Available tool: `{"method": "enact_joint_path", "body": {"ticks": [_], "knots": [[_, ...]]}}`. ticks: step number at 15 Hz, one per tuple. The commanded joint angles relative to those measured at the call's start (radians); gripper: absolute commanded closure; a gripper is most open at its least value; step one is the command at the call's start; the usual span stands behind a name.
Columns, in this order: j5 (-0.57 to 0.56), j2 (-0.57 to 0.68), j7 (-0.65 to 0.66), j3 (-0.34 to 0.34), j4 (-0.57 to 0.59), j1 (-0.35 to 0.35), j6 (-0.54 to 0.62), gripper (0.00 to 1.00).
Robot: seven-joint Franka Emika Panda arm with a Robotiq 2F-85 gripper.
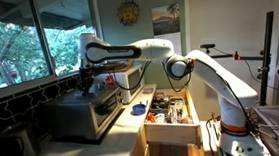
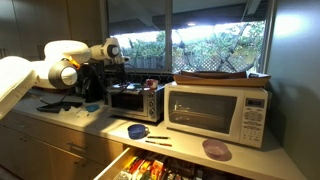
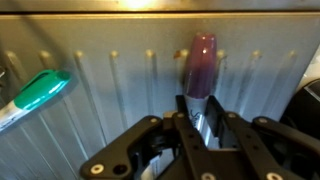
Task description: Put the marker on top of the oven
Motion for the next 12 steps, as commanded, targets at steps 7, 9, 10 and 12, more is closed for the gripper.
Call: {"method": "enact_joint_path", "body": {"ticks": [7, 9, 10, 12], "knots": [[-0.078, -0.058, -0.030, -0.025, 0.086, 0.058, 0.009, 0.12], [-0.055, -0.110, -0.133, 0.008, 0.092, 0.057, 0.049, 0.00], [-0.048, -0.131, -0.175, 0.022, 0.094, 0.057, 0.067, 0.00], [-0.058, -0.111, -0.149, 0.015, 0.117, 0.060, 0.061, 0.00]]}}
